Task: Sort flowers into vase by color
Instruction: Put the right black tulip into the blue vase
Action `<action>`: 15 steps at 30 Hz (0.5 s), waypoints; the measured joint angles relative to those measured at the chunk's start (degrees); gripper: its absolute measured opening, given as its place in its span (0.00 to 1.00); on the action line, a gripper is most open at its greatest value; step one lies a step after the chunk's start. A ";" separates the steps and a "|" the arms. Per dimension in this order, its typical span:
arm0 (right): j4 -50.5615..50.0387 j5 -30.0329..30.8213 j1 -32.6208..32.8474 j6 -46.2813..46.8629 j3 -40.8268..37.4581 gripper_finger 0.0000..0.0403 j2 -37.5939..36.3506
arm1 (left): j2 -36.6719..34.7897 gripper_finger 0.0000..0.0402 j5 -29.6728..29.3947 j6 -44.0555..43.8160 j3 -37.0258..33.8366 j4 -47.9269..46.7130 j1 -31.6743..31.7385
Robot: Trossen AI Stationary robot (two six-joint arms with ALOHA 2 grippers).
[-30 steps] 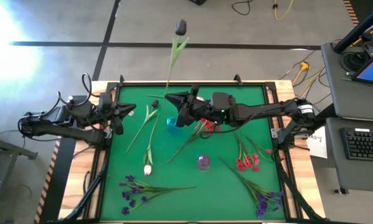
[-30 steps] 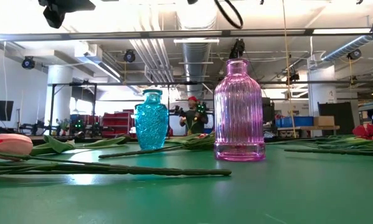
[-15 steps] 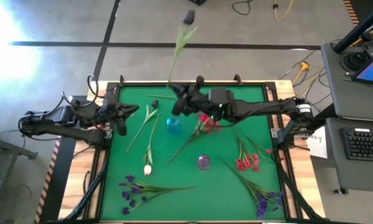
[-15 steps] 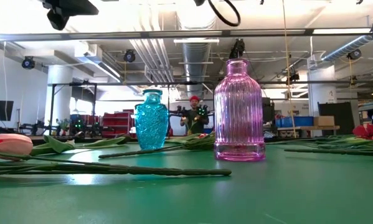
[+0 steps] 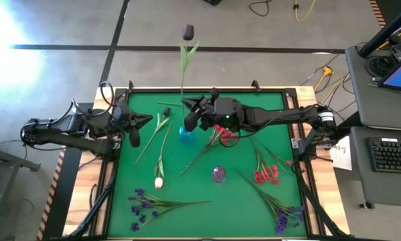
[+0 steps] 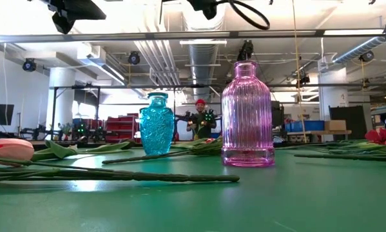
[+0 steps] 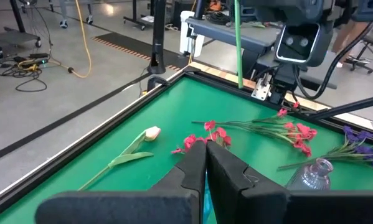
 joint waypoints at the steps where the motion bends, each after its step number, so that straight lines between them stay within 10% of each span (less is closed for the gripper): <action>1: -0.02 -0.01 0.04 0.00 0.00 0.02 0.00 | 0.00 0.00 0.00 0.02 0.00 0.18 0.00; 15: -0.08 0.10 -1.56 -0.24 0.50 0.02 0.00 | 0.06 0.00 -0.02 0.00 0.00 0.20 0.00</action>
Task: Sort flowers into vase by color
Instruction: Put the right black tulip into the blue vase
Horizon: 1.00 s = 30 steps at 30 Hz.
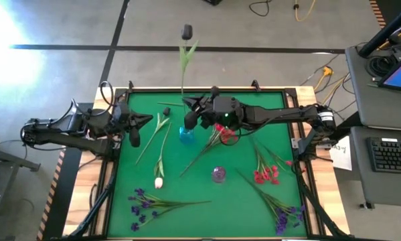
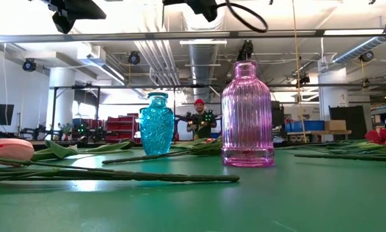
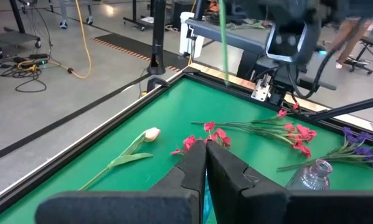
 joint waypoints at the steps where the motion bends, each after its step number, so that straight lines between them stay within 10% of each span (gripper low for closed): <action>1: 0.22 0.18 -0.06 0.63 0.02 0.02 0.00 | 0.01 0.00 0.00 0.00 0.00 -0.01 0.00; 30: 2.72 -0.08 -0.46 1.20 -0.40 0.02 2.34 | 1.50 0.00 0.00 0.00 0.00 -0.10 0.00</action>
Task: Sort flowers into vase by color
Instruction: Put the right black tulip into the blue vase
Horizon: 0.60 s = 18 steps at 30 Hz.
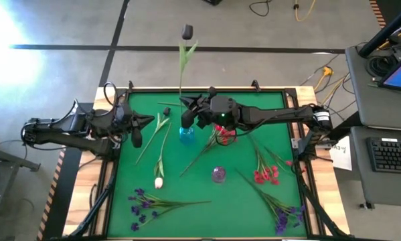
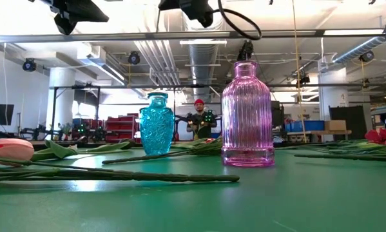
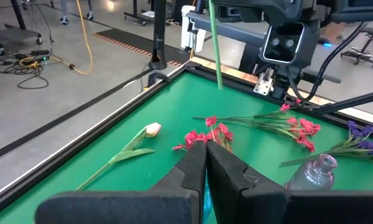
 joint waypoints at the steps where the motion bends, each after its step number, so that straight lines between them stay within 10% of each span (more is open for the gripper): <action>1: 0.00 0.00 0.00 -0.03 0.00 0.02 0.00 | 0.00 0.00 0.00 0.00 0.00 0.00 0.00; 18: -0.35 3.24 1.70 4.96 -5.85 0.02 0.46 | -0.04 0.00 0.00 0.04 0.00 0.07 0.00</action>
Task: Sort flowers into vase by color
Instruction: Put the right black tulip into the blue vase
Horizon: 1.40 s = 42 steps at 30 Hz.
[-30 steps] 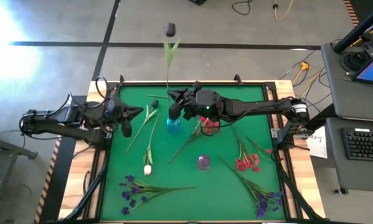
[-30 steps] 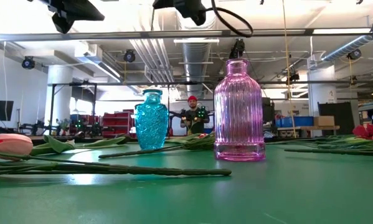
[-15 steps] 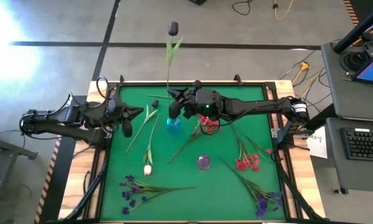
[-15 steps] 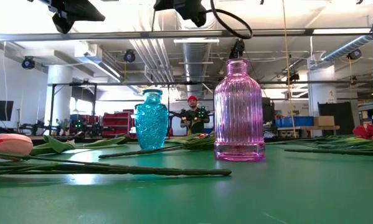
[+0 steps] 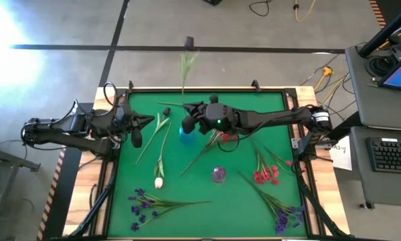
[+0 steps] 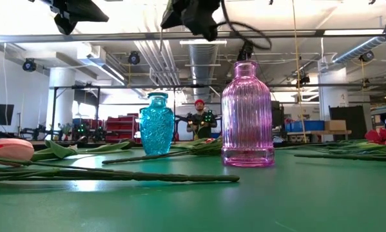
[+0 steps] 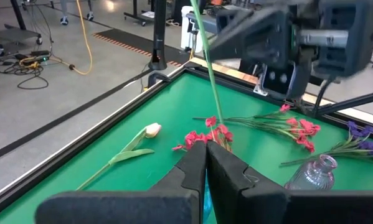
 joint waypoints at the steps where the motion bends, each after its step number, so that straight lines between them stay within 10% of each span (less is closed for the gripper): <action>1: 3.14 0.40 0.27 -0.29 -1.86 0.02 0.00 | 0.04 0.00 0.00 0.00 0.00 0.00 0.00; 7: 16.81 1.29 1.07 -1.99 -10.78 0.02 0.10 | 0.00 0.00 0.00 -0.02 0.00 0.01 0.01; 42: 17.70 -0.74 -2.34 -3.41 -15.27 0.02 0.15 | 0.55 0.00 -0.02 -1.37 0.00 0.08 0.00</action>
